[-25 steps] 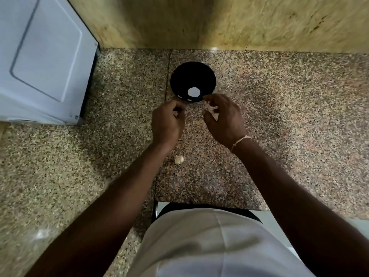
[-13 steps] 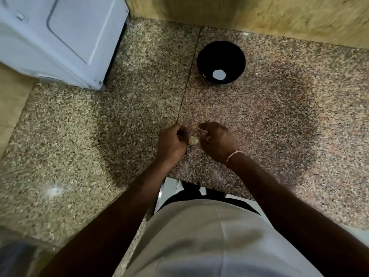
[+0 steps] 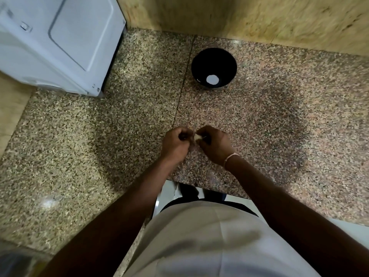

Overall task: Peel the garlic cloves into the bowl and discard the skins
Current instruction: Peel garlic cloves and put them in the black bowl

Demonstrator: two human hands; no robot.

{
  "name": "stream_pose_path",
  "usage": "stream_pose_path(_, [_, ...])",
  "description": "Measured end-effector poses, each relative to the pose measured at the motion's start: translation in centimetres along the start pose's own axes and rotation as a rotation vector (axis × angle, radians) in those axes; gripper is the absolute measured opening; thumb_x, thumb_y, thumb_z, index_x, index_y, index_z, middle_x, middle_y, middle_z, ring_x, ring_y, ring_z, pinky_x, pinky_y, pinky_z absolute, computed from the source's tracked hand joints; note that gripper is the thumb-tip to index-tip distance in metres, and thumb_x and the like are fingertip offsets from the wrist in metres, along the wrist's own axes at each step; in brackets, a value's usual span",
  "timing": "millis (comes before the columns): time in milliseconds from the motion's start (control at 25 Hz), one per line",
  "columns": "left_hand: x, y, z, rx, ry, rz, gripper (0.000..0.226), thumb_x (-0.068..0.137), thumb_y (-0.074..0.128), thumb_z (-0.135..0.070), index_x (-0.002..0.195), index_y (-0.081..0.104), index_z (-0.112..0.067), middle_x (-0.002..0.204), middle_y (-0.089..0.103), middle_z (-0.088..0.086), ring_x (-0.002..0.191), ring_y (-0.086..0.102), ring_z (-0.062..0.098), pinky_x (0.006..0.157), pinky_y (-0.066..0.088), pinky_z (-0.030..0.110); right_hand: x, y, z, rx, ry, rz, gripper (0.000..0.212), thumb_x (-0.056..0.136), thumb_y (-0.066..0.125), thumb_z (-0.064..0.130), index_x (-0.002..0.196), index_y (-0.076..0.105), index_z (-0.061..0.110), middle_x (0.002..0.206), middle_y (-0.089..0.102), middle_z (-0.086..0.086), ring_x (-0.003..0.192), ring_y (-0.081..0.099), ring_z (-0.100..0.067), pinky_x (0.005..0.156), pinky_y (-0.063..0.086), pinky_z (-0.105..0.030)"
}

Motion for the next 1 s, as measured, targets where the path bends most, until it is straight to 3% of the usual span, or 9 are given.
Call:
stream_pose_path(200, [-0.4, 0.5, -7.9, -0.195, 0.180, 0.045, 0.018, 0.089, 0.082, -0.011, 0.097, 0.076, -0.026, 0.090, 0.079, -0.003, 0.081, 0.076, 0.013, 0.067, 0.062, 0.029, 0.1, -6.8, 1.4, 0.244, 0.041, -0.232, 0.018, 0.091, 0.077, 0.019, 0.109, 0.073, 0.018, 0.095, 0.076, 0.007, 0.085, 0.072, -0.005, 0.071, 0.057, -0.023])
stream_pose_path(440, [-2.5, 1.4, -18.8, -0.421, 0.393, 0.181, 0.015, 0.090, 0.082, -0.015, 0.098, 0.082, -0.028, 0.092, 0.081, 0.005, 0.079, 0.077, 0.018, 0.069, 0.062, 0.031, -0.7, -15.9, 6.1, 0.641, -0.082, -0.401, 0.019, 0.092, 0.070, -0.006, 0.110, 0.067, -0.007, 0.099, 0.075, -0.012, 0.092, 0.072, -0.015, 0.086, 0.060, -0.033])
stream_pose_path(560, [-3.7, 1.0, -23.5, -0.491, 0.483, 0.215, 0.014, 0.090, 0.081, -0.013, 0.099, 0.083, -0.023, 0.095, 0.081, 0.010, 0.084, 0.077, 0.026, 0.080, 0.064, 0.044, -1.5, -20.1, 9.0, 0.690, -0.171, -0.466, 0.021, 0.092, 0.071, -0.003, 0.112, 0.066, -0.009, 0.093, 0.074, -0.009, 0.079, 0.072, -0.008, 0.079, 0.060, -0.027])
stream_pose_path(680, [-5.2, 0.3, -27.6, -0.491, 0.574, 0.217, 0.014, 0.090, 0.081, -0.014, 0.097, 0.084, -0.026, 0.090, 0.081, 0.010, 0.080, 0.075, 0.023, 0.074, 0.061, 0.037, -2.1, -23.4, 11.8, 0.723, -0.282, -0.492, 0.024, 0.092, 0.071, -0.003, 0.113, 0.064, -0.009, 0.094, 0.074, -0.012, 0.079, 0.072, -0.010, 0.078, 0.060, -0.028])
stream_pose_path(800, [-6.7, -0.6, -31.0, -0.507, 0.670, 0.190, 0.014, 0.088, 0.083, -0.012, 0.101, 0.081, -0.016, 0.094, 0.081, 0.007, 0.086, 0.076, 0.020, 0.076, 0.062, 0.030, -2.8, -25.6, 13.9, 0.705, -0.381, -0.522, 0.024, 0.093, 0.069, -0.006, 0.116, 0.064, -0.007, 0.093, 0.075, -0.007, 0.082, 0.071, -0.010, 0.076, 0.058, -0.026])
stream_pose_path(880, [-7.5, -1.3, -32.8, -0.512, 0.726, 0.163, 0.017, 0.086, 0.085, -0.011, 0.101, 0.079, -0.014, 0.097, 0.081, 0.003, 0.089, 0.077, 0.017, 0.078, 0.063, 0.030, -3.4, -26.8, 15.0, 0.665, -0.428, -0.561, 0.023, 0.092, 0.070, -0.005, 0.115, 0.066, -0.005, 0.093, 0.076, -0.005, 0.083, 0.071, -0.009, 0.075, 0.057, -0.025])
stream_pose_path(1000, [-8.7, -2.0, -34.5, -0.490, 0.800, 0.169, 0.011, 0.089, 0.082, -0.011, 0.097, 0.081, -0.019, 0.094, 0.081, 0.005, 0.088, 0.076, 0.023, 0.079, 0.064, 0.037, -4.1, -28.3, 16.1, 0.574, -0.479, -0.626, 0.022, 0.090, 0.074, -0.003, 0.111, 0.069, 0.000, 0.098, 0.077, -0.006, 0.084, 0.072, -0.018, 0.076, 0.059, -0.035])
Point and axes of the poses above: each hand's wrist, its own x-axis towards the middle knuckle, its own y-axis out of the palm, z = x × y, the point moved 7 cm from there along x, towards the middle knuckle
